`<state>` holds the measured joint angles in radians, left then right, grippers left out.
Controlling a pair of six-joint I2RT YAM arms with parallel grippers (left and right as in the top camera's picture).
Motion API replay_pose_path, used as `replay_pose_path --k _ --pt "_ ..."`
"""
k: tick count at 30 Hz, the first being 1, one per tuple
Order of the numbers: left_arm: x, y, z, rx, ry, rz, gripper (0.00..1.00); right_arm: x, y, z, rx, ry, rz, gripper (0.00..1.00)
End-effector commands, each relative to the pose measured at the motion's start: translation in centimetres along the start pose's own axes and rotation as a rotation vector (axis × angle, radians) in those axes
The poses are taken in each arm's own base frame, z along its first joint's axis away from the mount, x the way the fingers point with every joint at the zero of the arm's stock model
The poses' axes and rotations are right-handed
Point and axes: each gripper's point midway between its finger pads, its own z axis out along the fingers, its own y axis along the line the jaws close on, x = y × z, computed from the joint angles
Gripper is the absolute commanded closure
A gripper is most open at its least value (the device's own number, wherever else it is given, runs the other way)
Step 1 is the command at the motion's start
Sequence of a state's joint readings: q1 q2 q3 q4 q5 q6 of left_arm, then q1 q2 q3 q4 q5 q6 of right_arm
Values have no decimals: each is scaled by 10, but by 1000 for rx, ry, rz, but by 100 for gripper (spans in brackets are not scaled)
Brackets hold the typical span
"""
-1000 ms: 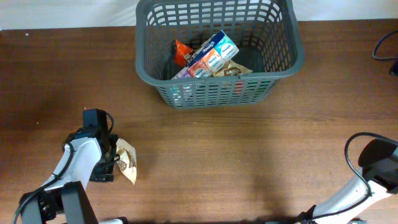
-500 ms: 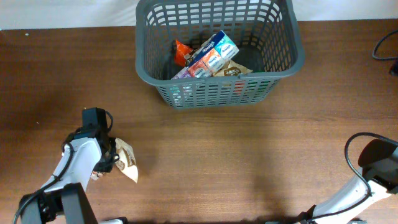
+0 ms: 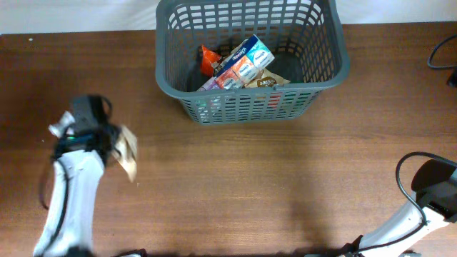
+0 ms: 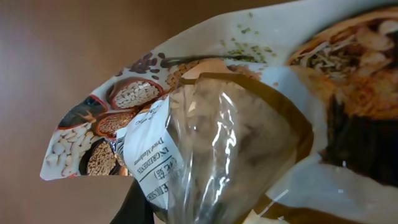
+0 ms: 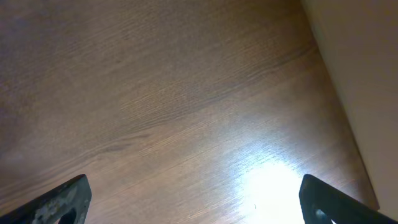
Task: Pack container
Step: 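Lift the gold bag with the left gripper and carry it over the basket, then release the gold bag into the basket with the left gripper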
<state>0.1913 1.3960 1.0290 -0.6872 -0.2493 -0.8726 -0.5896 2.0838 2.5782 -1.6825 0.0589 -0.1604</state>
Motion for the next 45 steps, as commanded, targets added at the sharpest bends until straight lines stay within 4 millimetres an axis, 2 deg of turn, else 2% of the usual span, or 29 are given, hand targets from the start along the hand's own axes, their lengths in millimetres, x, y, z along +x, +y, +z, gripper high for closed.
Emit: replay_pose_path --k 1,5,7,9,12,15,18,20,23,28,31,35,40,43,44,45 --pt "-75 -38 -84 159 -266 165 98 0 1 3 -7 7 5 1" --pt "-119 -72 -173 360 -480 208 98 0 1 3 -7 7 5 1" --pt "-129 -89 -211 486 -554 215 98 0 1 3 -7 7 5 1" --pt "-132 -110 -249 646 -613 214 98 0 1 3 -7 7 5 1" --pt "-126 -145 -299 900 -671 245 98 0 1 3 -7 7 5 1" --pt "-117 -173 -329 1085 -677 230 98 0 1 3 -7 7 5 1" --pt "-105 -202 -344 1215 -660 191 98 0 1 3 -7 7 5 1" --pt "-94 -225 -345 1283 -639 182 98 0 1 3 -7 7 5 1" --pt "-67 -263 -332 1358 -566 174 98 0 1 3 -7 7 5 1" --pt "1 -318 -292 1400 -395 211 98 0 1 3 -7 7 5 1" --pt "45 -338 -267 1381 -307 265 98 0 1 3 -7 7 5 1" --pt "91 -350 -230 1312 -204 339 95 0 1 3 -7 7 5 1" --pt "115 -346 -187 1192 -123 400 91 0 1 3 -7 7 5 1" --pt "120 -340 -174 1135 -158 497 82 0 1 3 -7 7 5 1" --pt "119 -339 -170 1115 -179 529 75 0 1 3 -7 7 5 1" --pt "119 -337 -166 1094 -202 566 58 0 1 3 -7 7 5 1"
